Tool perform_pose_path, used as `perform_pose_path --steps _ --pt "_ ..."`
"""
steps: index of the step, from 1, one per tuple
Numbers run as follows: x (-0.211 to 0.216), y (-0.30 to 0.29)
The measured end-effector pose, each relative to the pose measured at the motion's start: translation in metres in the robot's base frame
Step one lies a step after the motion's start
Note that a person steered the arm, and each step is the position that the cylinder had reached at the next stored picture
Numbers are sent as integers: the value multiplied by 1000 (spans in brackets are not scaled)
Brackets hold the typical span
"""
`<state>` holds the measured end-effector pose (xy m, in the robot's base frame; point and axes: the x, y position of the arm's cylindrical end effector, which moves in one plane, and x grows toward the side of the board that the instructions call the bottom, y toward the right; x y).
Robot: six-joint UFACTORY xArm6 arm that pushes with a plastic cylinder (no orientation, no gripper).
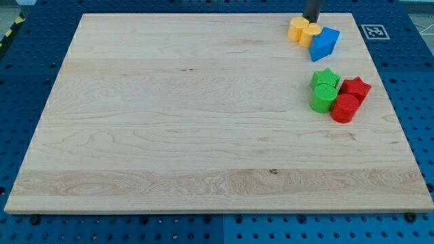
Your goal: Move the yellow hexagon to the down
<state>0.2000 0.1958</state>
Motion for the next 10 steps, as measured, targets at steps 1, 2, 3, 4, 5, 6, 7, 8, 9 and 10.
perform_pose_path --steps 1,2,3,4,5,6,7,8,9,10 --pt "-7 -31" --pt "7 -78" --pt "4 -79" --pt "-8 -52" --pt "5 -28" --pt "10 -8" --pt "21 -10" --pt "38 -34" --pt "46 -55" --pt "35 -57"
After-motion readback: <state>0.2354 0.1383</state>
